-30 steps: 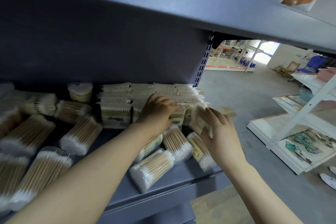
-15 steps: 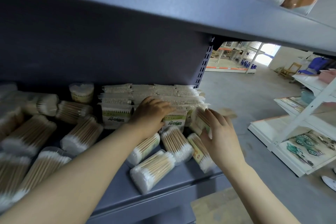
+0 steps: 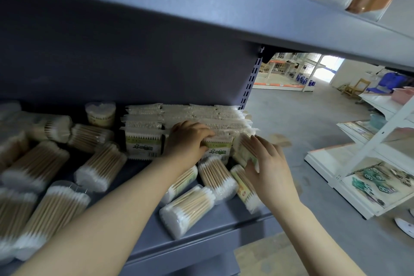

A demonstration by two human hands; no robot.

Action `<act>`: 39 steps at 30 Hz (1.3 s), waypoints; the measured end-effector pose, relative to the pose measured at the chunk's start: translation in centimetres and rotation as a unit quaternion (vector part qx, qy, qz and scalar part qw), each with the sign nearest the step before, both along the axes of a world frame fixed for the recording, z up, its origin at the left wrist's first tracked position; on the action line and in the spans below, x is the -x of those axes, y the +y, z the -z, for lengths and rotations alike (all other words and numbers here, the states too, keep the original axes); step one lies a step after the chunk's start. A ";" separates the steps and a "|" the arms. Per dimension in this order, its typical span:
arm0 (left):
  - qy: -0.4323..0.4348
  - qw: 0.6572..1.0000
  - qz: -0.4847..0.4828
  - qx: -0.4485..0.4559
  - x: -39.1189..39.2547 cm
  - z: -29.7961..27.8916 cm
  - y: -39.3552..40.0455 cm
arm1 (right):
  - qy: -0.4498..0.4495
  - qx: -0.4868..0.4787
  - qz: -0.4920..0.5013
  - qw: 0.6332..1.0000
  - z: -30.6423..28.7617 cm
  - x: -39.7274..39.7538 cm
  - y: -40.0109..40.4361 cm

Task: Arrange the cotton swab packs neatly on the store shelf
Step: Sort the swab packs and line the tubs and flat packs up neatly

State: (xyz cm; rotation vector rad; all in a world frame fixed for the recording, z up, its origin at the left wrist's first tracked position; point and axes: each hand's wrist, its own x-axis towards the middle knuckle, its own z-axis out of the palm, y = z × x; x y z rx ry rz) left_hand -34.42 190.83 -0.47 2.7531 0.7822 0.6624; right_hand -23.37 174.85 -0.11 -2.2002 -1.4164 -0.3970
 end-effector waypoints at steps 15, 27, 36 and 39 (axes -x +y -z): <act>-0.036 0.997 -0.058 -0.025 2.4 -1.1 -0.1 | 0.009 -0.018 -0.021 1.000 -0.2 1.7 0.2; -0.040 0.988 -0.146 -0.012 7.1 -0.3 -0.4 | 0.023 -0.010 -0.031 0.999 0.1 4.6 1.4; -0.001 0.983 -0.180 -0.029 9.8 -1.1 -1.6 | 0.013 0.011 -0.014 1.000 -0.9 5.5 2.2; 0.012 0.973 -0.226 -0.038 11.6 -1.3 -1.0 | 0.007 0.014 -0.038 0.999 -1.8 7.0 3.4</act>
